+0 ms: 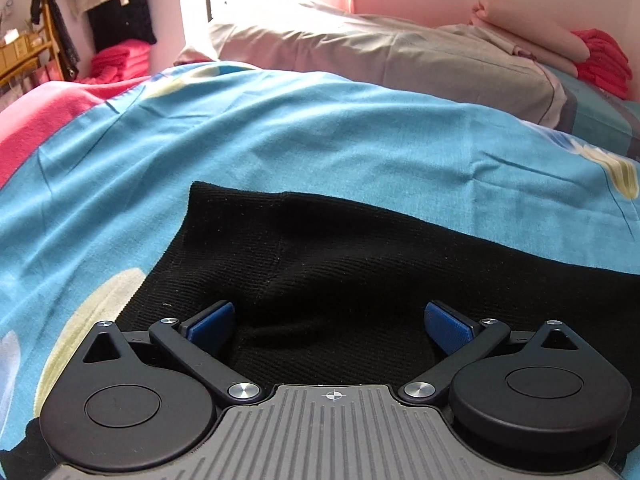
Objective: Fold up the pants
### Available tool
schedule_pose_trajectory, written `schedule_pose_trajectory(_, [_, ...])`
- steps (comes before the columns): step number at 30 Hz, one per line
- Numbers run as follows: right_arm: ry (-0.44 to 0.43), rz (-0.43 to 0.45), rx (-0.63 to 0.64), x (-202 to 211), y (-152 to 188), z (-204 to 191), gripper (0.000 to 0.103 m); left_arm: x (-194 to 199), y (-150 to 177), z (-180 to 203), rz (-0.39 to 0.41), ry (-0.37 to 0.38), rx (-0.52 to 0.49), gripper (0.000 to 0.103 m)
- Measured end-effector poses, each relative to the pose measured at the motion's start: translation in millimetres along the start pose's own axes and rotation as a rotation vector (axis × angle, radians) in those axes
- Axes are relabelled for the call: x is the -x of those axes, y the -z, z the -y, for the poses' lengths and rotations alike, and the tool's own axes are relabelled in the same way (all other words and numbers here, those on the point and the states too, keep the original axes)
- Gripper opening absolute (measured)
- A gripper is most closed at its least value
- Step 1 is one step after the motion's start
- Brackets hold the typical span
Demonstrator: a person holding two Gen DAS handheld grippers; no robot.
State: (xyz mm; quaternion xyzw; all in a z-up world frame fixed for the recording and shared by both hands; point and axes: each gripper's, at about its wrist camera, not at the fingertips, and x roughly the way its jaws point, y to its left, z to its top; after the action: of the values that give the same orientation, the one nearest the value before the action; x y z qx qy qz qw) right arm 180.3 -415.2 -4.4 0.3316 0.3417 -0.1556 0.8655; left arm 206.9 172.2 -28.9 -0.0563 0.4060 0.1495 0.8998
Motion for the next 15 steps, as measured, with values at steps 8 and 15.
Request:
schedule_pose_trajectory(8, [0.051,0.155,0.03,-15.8,-20.5,13.2,0.011,0.8,3.8,2.9,0.02,-0.014,-0.01,0.103])
schedule_pose_trajectory(15, [0.032,0.07,-0.024,-7.5,-35.7,30.5,0.031,-0.5,5.2,6.9,0.027,-0.035,-0.028,0.103])
